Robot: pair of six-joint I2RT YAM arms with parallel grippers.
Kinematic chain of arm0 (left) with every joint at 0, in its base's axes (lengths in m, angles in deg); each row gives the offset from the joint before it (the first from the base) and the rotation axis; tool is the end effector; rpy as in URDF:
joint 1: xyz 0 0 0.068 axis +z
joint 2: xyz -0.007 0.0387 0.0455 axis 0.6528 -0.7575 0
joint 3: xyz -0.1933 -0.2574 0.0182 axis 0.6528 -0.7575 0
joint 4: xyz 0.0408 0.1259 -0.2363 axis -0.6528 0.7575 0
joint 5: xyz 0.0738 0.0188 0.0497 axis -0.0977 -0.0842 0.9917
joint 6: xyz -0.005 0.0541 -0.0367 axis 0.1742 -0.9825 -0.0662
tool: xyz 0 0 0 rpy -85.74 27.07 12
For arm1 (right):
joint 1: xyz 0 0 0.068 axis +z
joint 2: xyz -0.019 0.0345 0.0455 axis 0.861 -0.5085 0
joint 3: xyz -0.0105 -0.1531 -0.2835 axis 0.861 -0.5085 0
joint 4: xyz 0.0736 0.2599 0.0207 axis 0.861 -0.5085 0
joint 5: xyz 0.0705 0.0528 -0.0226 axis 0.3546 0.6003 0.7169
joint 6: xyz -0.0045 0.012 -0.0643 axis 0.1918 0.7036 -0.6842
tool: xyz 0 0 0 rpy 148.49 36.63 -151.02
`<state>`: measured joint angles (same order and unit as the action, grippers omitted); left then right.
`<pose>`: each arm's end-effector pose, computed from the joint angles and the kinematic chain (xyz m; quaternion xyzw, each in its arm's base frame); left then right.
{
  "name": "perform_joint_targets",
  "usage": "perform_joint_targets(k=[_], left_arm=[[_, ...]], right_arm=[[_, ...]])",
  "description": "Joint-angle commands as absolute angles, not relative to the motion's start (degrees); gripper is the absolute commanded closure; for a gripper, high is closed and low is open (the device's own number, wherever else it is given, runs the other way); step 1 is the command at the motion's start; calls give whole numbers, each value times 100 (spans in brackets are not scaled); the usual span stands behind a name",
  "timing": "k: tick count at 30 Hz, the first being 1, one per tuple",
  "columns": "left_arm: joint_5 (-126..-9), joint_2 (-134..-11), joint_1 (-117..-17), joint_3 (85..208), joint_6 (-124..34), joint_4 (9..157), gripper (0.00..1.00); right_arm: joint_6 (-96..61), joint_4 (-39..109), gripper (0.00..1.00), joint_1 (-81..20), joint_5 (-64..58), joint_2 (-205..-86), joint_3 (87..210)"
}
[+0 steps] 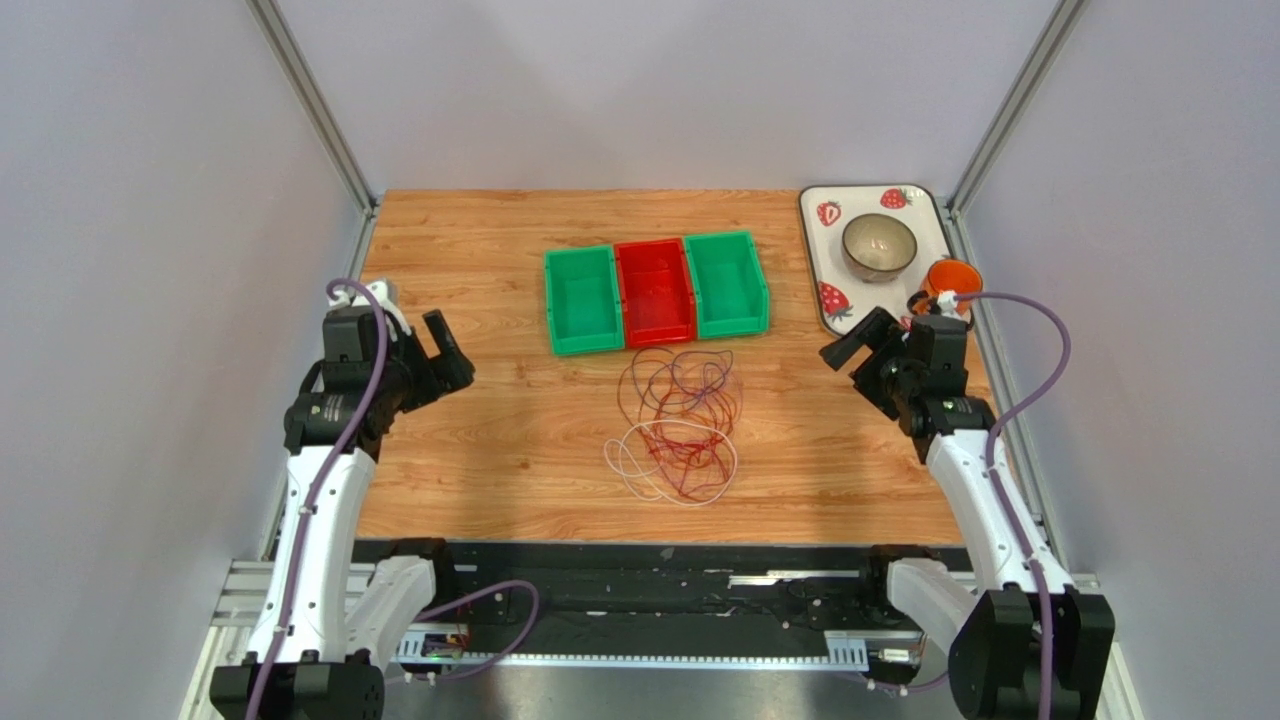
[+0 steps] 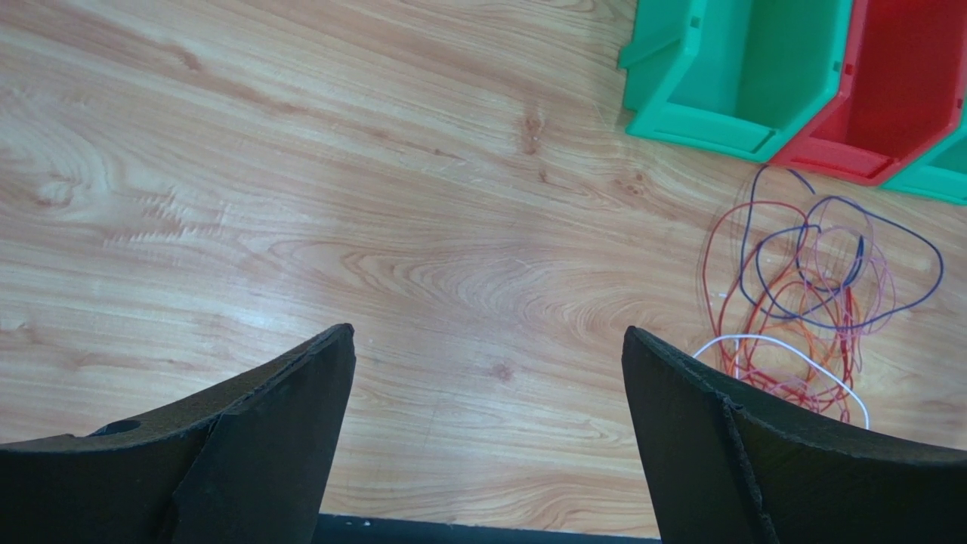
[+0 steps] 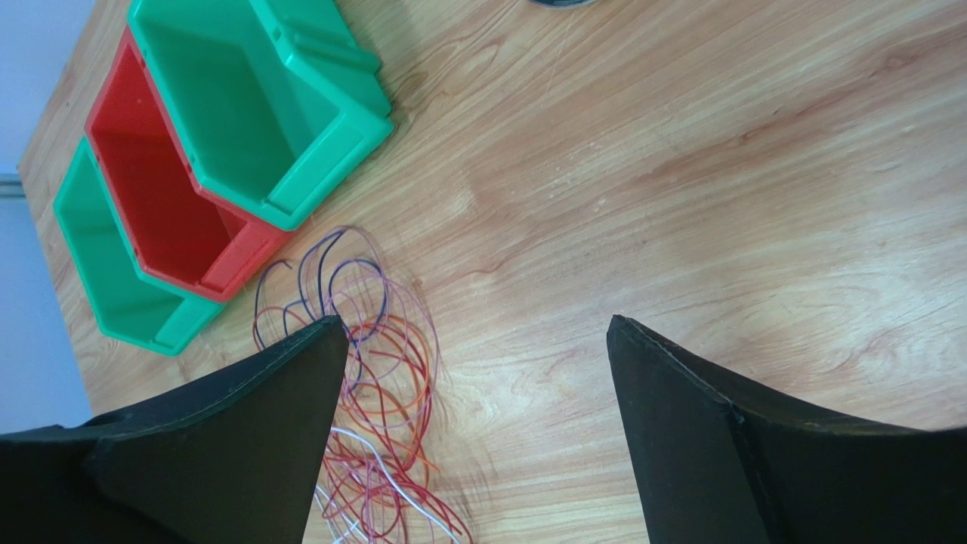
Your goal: Untangle the cables
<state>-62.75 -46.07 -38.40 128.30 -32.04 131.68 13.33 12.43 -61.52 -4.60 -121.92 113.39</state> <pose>0.1576 0.0030 0.3487 -0.1991 0.8914 -0.1065 0.3931 0.2090 -0.0017 0.2805 0.2867 0.8597 0.1778 0.3835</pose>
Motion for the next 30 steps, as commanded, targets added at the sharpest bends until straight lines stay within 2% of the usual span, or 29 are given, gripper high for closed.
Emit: perform_joint_targets(k=[1,4,5,9,12,14,20,26,30], left_arm=[[-6856,-4458,-3820,12691,-3356,12736,4],[-7279,-4554,-3873,12665,-3488,12613,4],[-7298,-4563,-3917,12656,-3497,12586,5],[-6590,-4748,-4785,12673,-3366,12664,9],[-5930,-4784,-5462,12708,-3138,12866,10],[-5918,-4669,-5752,12656,-3058,12858,10],[-5716,-5029,-6359,12717,-3005,12709,18],[-5312,-5582,-7228,12831,-2794,12068,18],[-5110,-6616,-7687,13330,-2715,11944,20]], right_arm=[[1357,1685,10,-6075,-197,-11807,11017],[1277,2213,11,-5874,15,-11701,10718],[1243,2196,11,-5447,-134,-11736,10770],[1198,1897,12,-3934,-2220,-12175,11113],[1365,1985,12,-3194,-2971,-12675,11192],[1418,2124,12,-2887,-3149,-13017,11184],[1480,2627,13,-2727,-2948,-13459,10902],[1471,2750,12,-2753,-2922,-13415,10832],[1603,2697,12,-2806,-2974,-13327,10779]])
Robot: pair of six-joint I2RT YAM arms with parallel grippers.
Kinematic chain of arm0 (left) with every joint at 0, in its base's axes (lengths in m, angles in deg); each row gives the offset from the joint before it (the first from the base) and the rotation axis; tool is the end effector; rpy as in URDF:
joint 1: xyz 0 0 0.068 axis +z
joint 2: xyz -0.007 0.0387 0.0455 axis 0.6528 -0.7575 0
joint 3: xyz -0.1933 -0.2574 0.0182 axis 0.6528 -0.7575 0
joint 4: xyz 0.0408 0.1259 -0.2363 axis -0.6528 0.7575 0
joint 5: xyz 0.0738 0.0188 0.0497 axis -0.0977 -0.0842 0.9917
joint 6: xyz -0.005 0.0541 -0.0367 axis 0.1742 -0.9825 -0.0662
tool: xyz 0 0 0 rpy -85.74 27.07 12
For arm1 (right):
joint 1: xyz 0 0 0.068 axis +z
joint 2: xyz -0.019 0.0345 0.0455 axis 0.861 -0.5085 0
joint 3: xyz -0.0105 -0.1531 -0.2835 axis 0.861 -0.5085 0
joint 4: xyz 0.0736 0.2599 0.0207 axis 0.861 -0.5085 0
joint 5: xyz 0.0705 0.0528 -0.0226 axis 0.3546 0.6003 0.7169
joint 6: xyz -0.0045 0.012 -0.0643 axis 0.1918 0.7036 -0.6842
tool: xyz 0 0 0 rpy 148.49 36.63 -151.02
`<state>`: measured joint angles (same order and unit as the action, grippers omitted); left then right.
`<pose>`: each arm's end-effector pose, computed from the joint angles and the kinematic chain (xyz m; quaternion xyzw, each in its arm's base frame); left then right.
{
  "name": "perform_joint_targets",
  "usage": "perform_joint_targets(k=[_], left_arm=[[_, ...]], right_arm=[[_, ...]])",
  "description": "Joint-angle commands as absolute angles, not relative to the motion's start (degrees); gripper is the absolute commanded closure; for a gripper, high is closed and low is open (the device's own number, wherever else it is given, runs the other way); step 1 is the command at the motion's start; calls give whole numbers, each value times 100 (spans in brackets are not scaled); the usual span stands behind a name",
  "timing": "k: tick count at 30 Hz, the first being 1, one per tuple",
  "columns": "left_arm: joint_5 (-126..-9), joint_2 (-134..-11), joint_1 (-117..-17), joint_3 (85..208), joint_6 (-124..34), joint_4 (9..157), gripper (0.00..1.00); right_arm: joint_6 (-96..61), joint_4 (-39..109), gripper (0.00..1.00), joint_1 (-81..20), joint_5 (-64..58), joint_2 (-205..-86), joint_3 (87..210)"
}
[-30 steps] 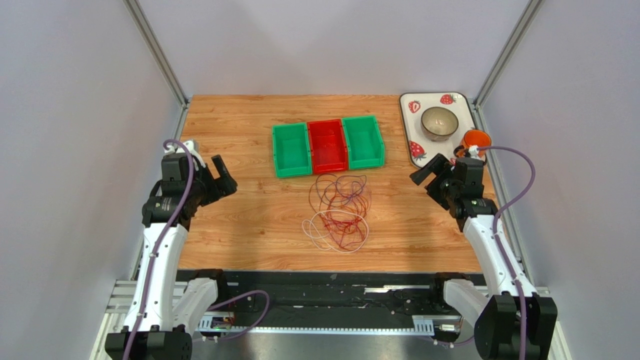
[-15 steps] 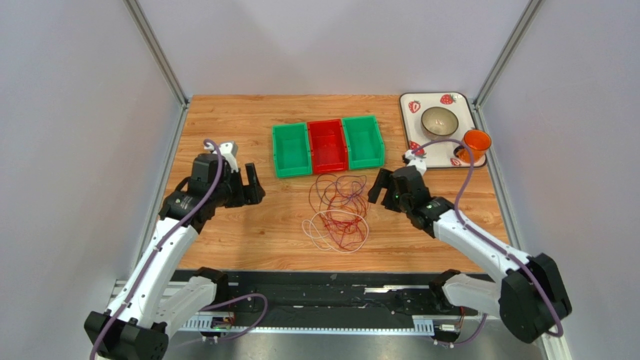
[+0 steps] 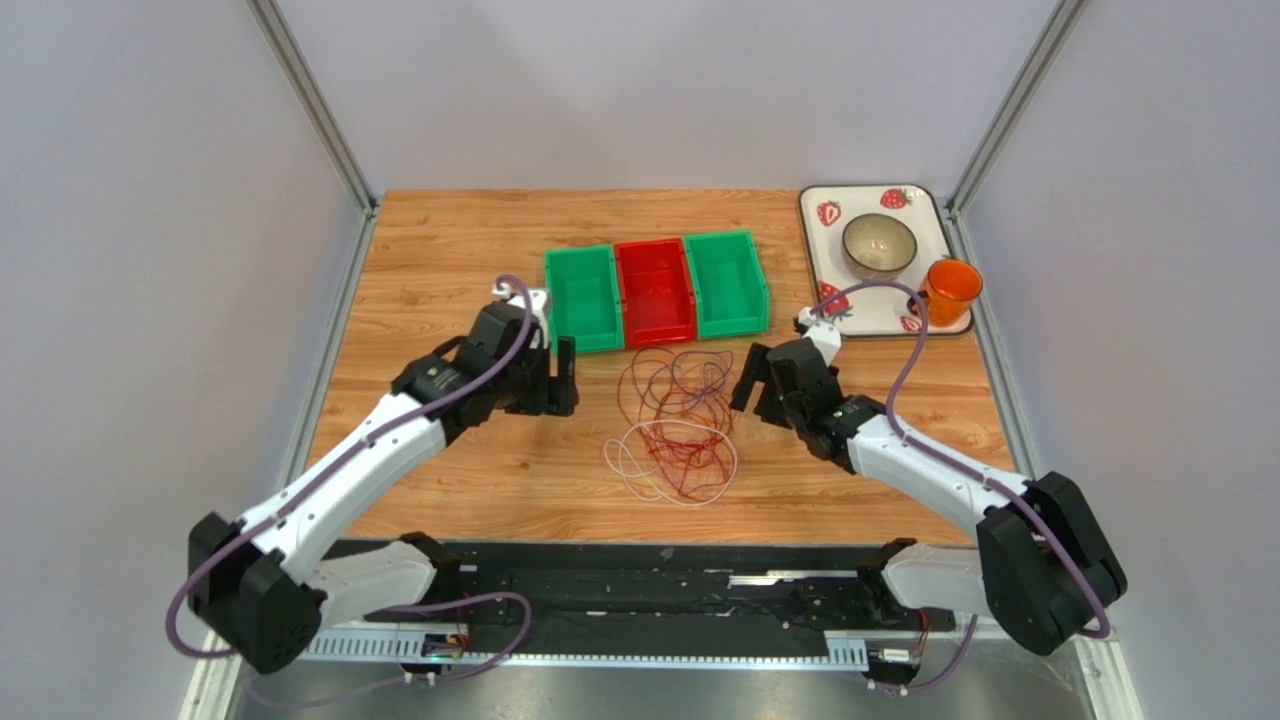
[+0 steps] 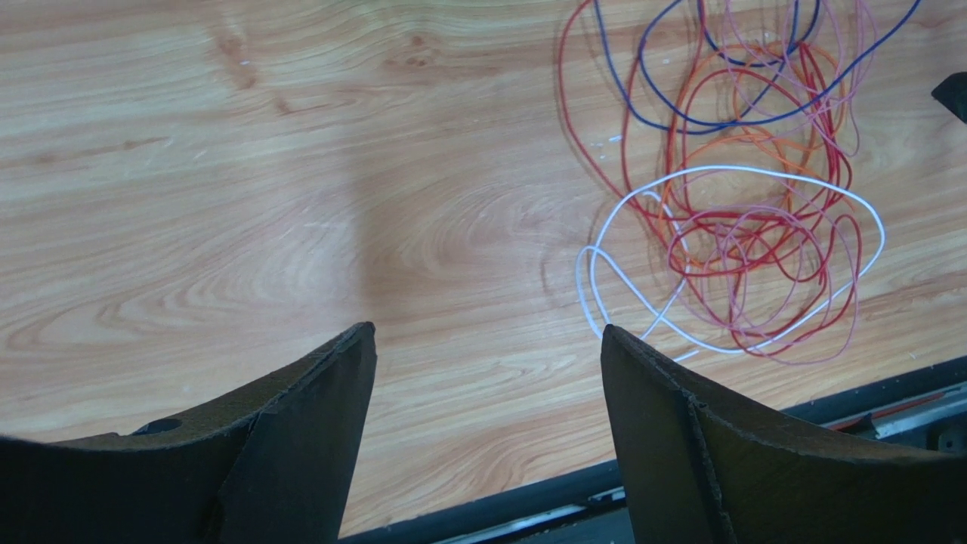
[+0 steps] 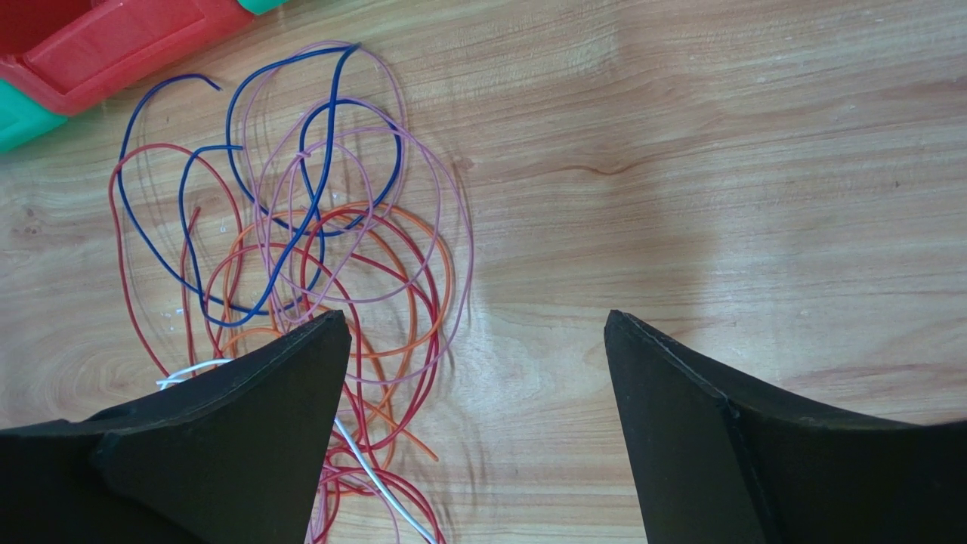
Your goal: Untangle the cables
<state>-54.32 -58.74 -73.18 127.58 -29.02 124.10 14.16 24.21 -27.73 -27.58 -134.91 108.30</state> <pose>0.1860 -0.1132 0.3190 0.0253 0.9321 -0.1457 0.3307 0.2151 0.1157 0.2226 0.1086 0.9147 0.1020 0.3757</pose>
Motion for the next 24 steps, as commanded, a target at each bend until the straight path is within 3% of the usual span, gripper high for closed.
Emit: perform_joint_targets(k=[1,12,24], left_arm=[[-5057,-6803,-7792,13428,-2698,11927,20],[-5119,-8859,-8724,14649,-3523,11100,27],[-5637,-9925,-9041,15389,-4384,11206,31]], right_arm=[[1629,2697,12,-2832,-2983,-13275,10753],[1884,3153,12,-3324,-2526,-12668,10085],[1893,3286,12,-3518,-2209,-12773,10058]])
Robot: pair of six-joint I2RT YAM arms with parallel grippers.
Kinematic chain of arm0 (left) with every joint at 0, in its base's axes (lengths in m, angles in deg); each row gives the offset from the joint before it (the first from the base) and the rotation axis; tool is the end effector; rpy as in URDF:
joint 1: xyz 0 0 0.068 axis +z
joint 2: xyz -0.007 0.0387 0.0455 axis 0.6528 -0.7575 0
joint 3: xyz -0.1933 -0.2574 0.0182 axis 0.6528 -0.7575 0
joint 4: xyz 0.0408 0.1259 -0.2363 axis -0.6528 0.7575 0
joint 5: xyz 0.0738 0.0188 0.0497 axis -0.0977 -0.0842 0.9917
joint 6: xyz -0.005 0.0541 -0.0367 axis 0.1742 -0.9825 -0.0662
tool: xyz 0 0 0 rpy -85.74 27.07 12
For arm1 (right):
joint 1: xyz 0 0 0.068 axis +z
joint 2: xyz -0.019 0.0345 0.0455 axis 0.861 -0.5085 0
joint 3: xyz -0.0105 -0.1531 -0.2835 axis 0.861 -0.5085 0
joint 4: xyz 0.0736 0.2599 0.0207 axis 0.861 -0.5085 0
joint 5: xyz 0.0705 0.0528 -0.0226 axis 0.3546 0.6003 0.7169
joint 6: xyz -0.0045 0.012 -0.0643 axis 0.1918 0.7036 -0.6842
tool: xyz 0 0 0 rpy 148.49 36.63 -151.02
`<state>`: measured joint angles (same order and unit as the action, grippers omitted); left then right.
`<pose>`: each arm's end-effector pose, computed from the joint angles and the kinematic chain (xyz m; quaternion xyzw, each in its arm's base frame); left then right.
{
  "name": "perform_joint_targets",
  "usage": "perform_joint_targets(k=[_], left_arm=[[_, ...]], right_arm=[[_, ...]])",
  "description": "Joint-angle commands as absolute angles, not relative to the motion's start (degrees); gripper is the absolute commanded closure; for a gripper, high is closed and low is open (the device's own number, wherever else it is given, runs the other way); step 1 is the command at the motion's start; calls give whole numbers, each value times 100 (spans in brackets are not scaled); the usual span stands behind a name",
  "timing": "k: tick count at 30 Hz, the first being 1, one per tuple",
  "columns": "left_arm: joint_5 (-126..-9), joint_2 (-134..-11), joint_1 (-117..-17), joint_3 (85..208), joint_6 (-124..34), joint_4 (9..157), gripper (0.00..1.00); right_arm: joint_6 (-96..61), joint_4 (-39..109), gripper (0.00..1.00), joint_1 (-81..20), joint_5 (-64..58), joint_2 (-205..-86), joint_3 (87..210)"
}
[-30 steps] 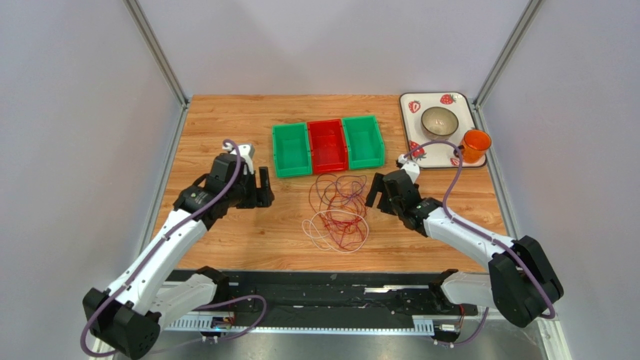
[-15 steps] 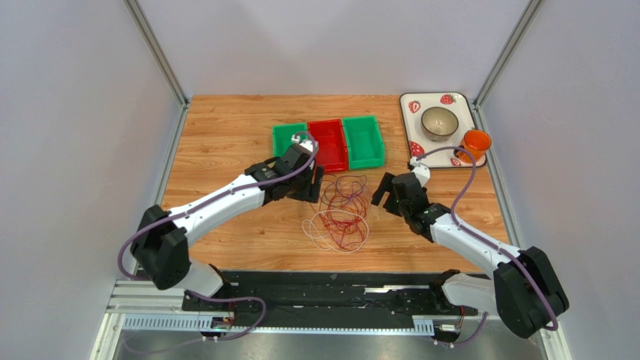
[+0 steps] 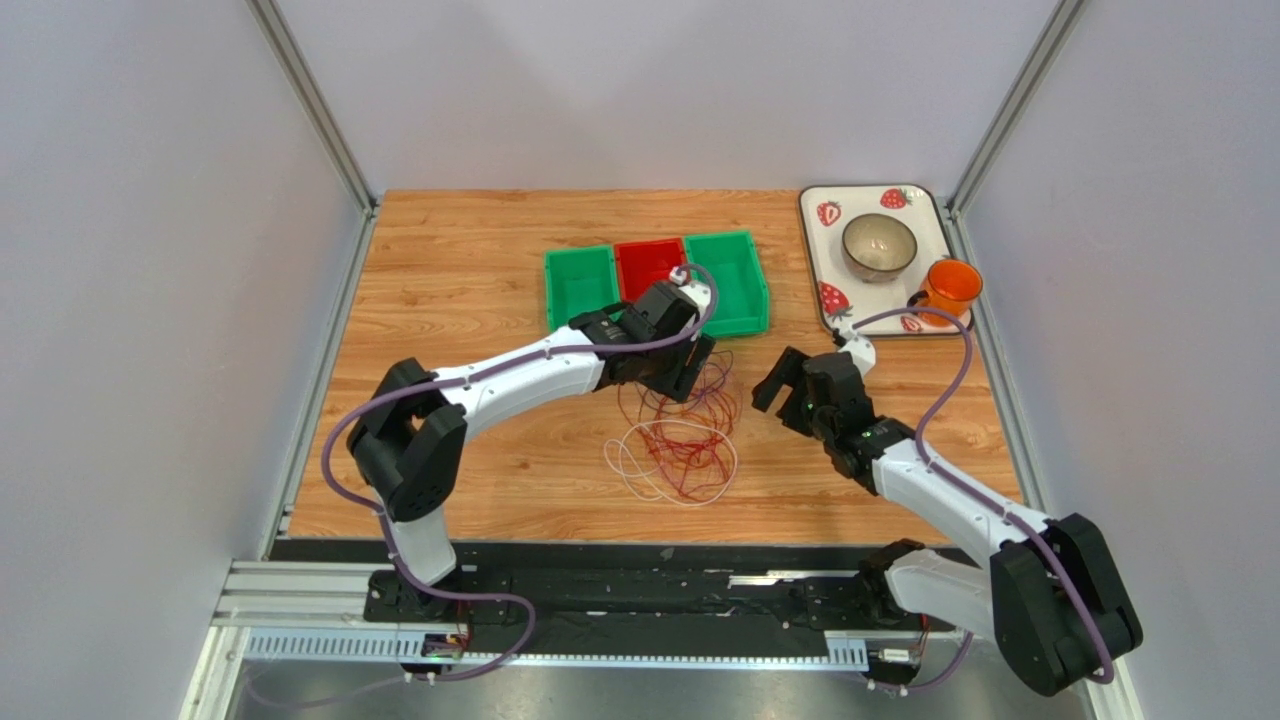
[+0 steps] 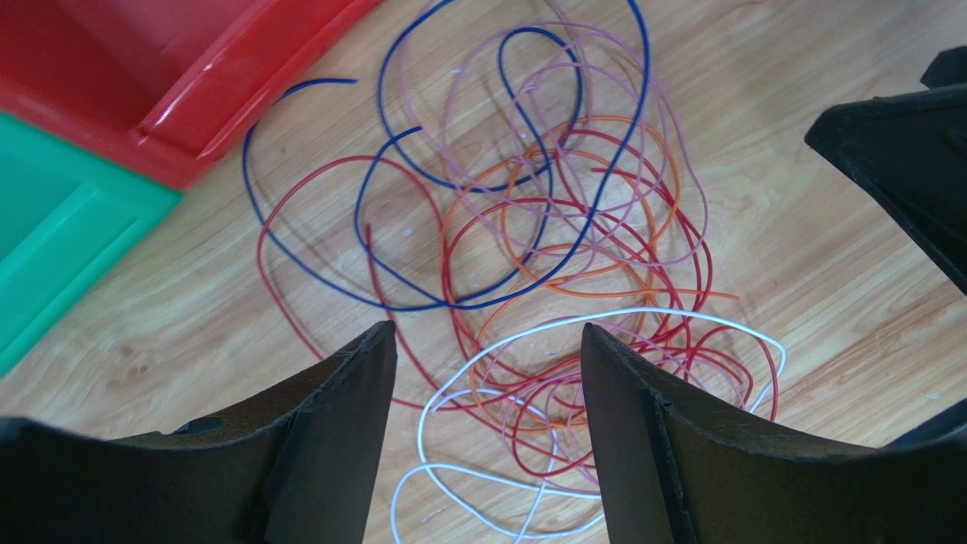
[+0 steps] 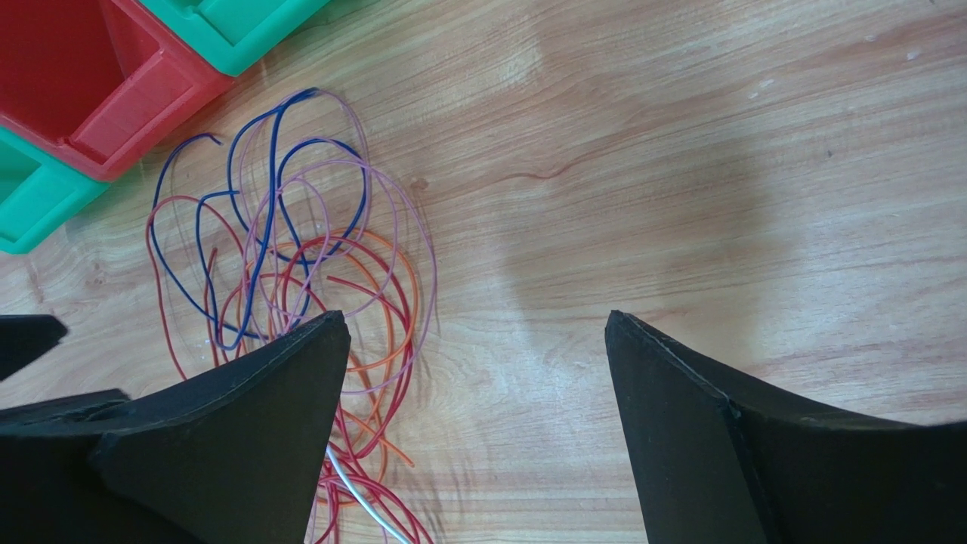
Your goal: Untangle the cables
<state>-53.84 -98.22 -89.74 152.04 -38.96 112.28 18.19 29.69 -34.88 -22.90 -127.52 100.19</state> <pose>0.2786 -0.3134 0.2764 0.2405 0.9107 -0.1465 0.3022 0.1982 0.0790 0.2103 0.1844 0.8902 0.1466 0.3898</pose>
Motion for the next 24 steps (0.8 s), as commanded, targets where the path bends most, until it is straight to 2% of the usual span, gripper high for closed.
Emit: perform_joint_targets(k=[1,13,24], left_arm=[[-5680,-9934,-9050,15354,-4533,11180,31],[-5461,-10355,-9129,15284,-5404,11171,33],[-5549,-10645,-9173,15301,-5431,10837,36]], right_arm=[[1884,3286,12,-3526,-2166,-12791,10058],[1814,3304,12,-3579,-1972,-12975,10137],[1796,3312,12,-3588,-1937,-13020,10164]])
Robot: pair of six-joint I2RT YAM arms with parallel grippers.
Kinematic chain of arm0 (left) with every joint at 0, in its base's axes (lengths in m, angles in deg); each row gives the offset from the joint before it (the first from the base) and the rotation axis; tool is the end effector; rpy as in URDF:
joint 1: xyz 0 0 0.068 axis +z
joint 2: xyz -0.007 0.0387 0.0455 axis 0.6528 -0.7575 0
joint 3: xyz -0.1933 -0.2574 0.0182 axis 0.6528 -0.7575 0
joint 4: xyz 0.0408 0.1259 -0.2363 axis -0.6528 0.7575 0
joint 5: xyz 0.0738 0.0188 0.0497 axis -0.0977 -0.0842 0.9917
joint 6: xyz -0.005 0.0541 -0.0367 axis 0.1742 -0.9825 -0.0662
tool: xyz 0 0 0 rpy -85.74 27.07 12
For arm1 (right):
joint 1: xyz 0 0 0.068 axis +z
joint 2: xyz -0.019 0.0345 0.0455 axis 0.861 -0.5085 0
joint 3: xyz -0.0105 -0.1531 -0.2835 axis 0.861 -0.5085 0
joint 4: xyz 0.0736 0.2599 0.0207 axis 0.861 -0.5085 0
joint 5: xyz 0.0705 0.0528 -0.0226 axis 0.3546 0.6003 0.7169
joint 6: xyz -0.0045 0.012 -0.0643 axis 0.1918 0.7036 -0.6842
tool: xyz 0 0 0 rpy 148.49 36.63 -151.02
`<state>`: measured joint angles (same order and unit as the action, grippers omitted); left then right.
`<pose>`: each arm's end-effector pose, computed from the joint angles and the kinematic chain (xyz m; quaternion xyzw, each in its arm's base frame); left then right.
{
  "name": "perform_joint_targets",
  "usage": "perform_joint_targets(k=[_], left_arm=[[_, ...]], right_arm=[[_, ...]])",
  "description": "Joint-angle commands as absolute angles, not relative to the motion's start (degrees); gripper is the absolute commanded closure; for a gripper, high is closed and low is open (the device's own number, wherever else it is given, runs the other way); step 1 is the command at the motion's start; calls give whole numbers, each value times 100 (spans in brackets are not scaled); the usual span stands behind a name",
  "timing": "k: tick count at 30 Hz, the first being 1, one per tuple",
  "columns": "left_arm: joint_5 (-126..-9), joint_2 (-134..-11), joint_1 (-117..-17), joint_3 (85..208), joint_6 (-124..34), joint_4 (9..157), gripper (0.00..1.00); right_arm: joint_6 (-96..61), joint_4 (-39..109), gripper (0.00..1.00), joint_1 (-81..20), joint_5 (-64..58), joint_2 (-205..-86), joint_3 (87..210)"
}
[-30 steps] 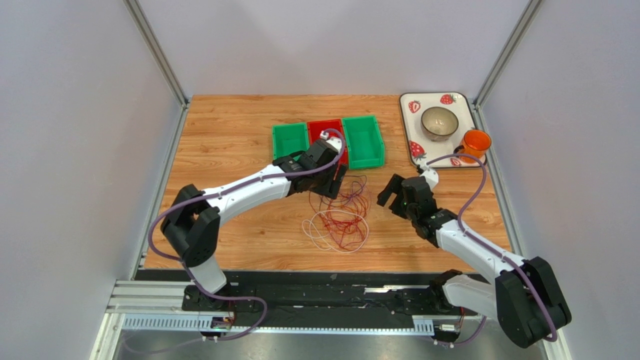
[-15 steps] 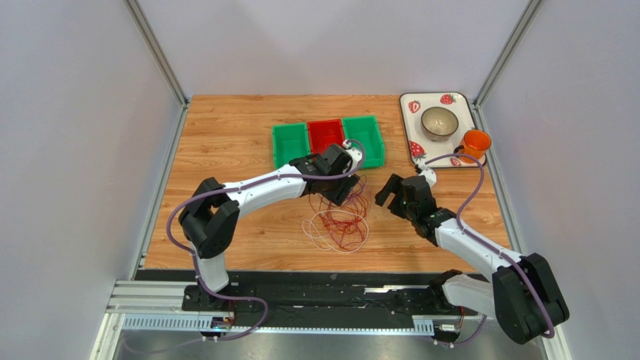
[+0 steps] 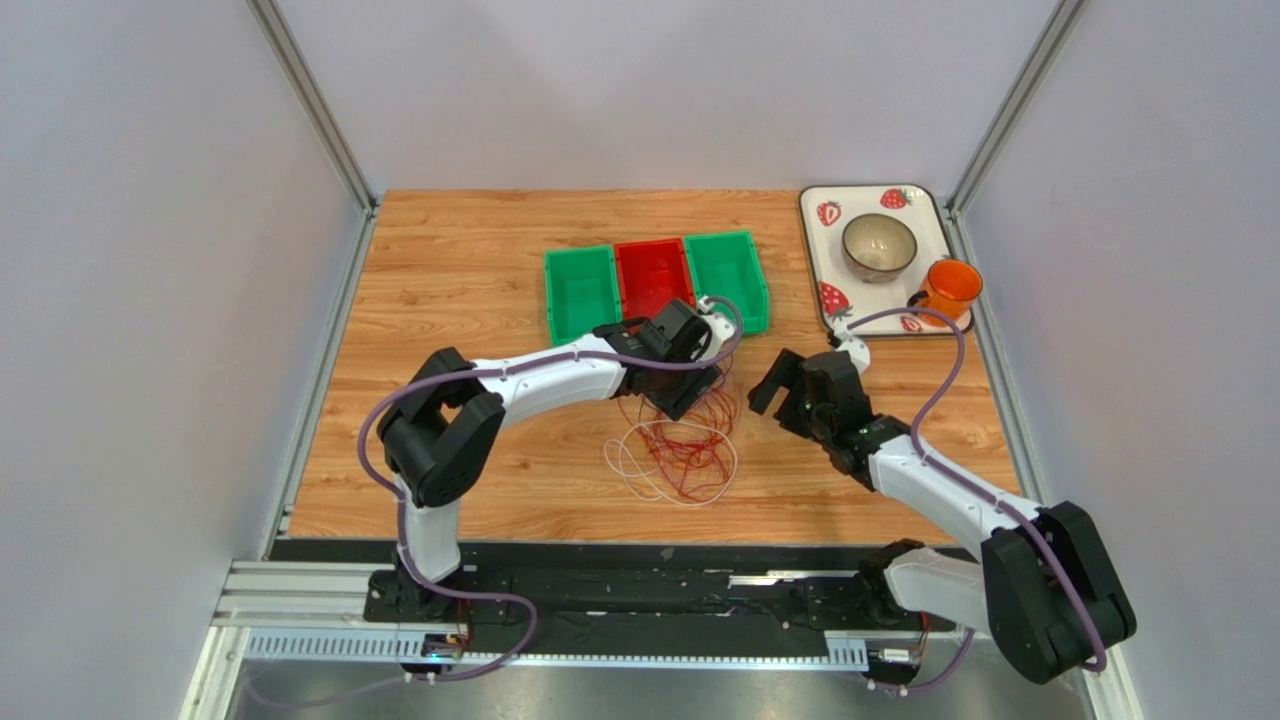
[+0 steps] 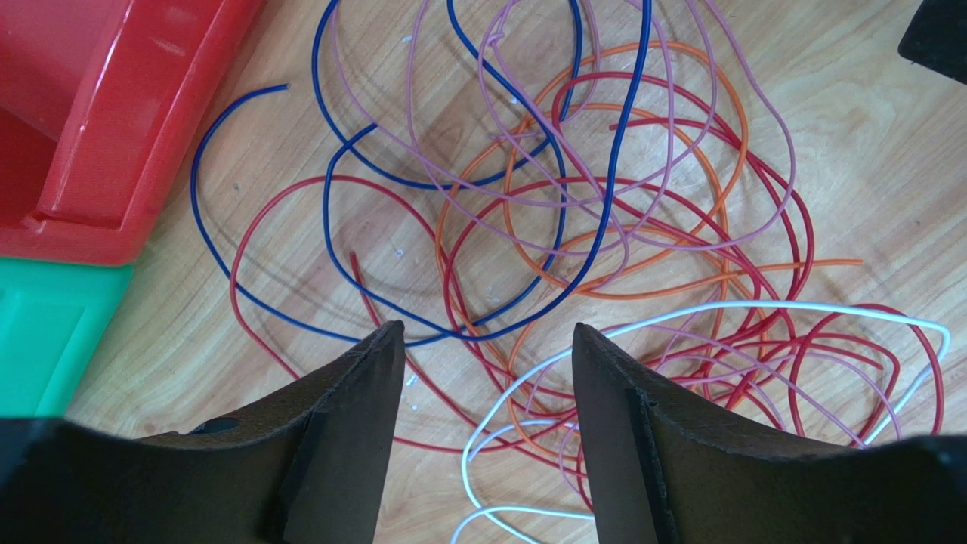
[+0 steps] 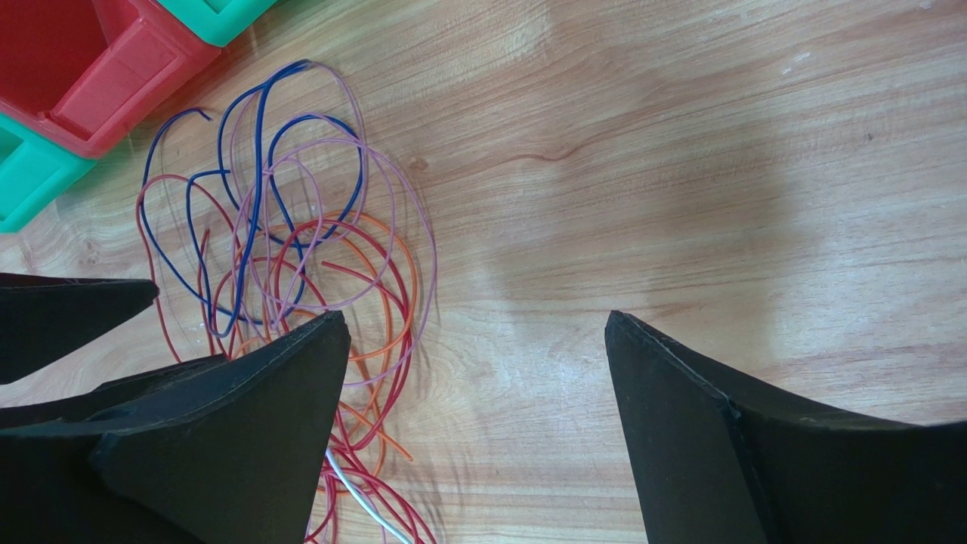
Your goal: Untangle the cables
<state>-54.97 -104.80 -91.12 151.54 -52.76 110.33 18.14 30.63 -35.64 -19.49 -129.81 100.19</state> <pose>0.2817 -0.3345 0.2291 0.3688 0.8822 -0.1015 0.2745 0.2030 0.0814 0.2037 0.1784 0.8982 0.1609 0.3681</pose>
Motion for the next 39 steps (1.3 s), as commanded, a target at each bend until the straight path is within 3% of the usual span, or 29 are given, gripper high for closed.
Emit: perform_joint_targets(k=[1,7,10,13,18,27,39], left_arm=[[-5549,-10663,-9173,15318,-5431,10845,37],[-5532,-10751,-9182,15380,-5466,10872,42],[-5602,-10725,-9182,15406,-5413,10854,51],[-5689,-10690,-9190,15459,-5378,10828,66],[-5672,-10777,-9208,15573,-5369,10863,100],[-5198,-10225,-9208,15889,-5176,11389,100],[-4978,-9213,-9208,17567,-5079,12978,100]], right_arm=[[1805,3312,12,-3597,-1937,-13028,10164],[1805,3304,12,-3597,-1928,-13046,10173],[1796,3312,12,-3597,-1911,-13055,10173],[1796,3303,12,-3606,-1911,-13063,10190],[1796,3242,13,-3606,-1910,-13125,10234],[1796,3242,13,-3606,-1902,-13134,10243],[1726,3321,14,-3606,-1752,-13169,10252]])
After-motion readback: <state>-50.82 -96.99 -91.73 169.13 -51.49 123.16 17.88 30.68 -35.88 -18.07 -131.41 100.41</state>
